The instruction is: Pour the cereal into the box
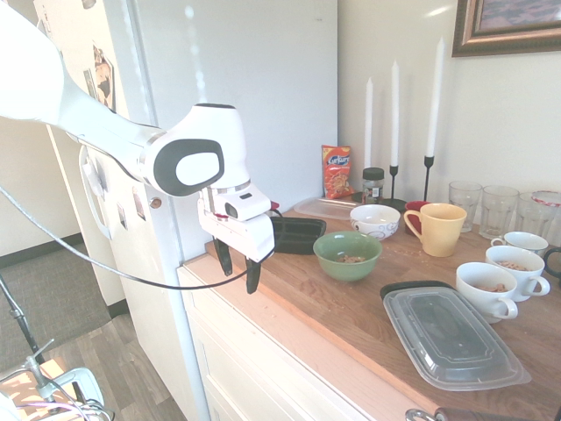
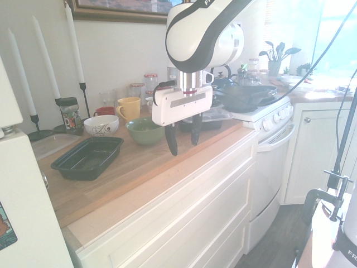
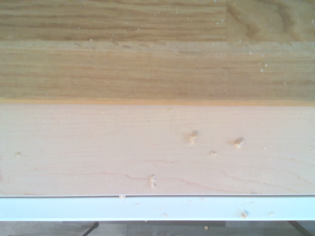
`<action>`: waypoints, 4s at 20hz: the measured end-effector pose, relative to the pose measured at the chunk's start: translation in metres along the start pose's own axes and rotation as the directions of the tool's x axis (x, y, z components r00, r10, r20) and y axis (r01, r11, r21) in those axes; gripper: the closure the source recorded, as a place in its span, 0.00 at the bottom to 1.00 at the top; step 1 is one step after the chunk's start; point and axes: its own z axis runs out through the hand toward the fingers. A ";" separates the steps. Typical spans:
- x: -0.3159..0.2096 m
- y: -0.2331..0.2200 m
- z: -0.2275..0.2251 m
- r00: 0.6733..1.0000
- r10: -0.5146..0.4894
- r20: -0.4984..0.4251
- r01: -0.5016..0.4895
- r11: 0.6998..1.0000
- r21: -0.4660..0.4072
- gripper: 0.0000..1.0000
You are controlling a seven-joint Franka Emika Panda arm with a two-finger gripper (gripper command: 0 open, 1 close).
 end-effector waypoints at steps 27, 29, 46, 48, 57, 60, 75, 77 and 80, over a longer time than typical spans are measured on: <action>0.243 -0.066 -0.030 0.984 0.180 0.001 -0.180 0.980 0.088 0.00; 0.250 -0.066 -0.024 0.982 0.190 0.011 -0.190 0.977 0.092 0.00; 0.303 -0.101 0.048 0.988 0.155 0.017 -0.155 0.988 -0.010 1.00; 0.305 -0.104 0.047 0.988 0.153 0.021 -0.153 0.988 -0.014 1.00; 0.300 -0.115 0.054 0.987 0.156 0.030 -0.155 0.988 -0.025 1.00; 0.301 -0.113 0.054 0.987 0.160 0.029 -0.160 0.987 -0.027 1.00; 0.304 -0.109 0.040 0.986 0.169 0.014 -0.169 0.986 -0.010 1.00; 0.305 -0.108 0.036 0.985 0.170 0.006 -0.170 0.985 -0.003 1.00; 0.306 -0.107 0.026 0.985 0.171 -0.005 -0.171 0.985 0.006 1.00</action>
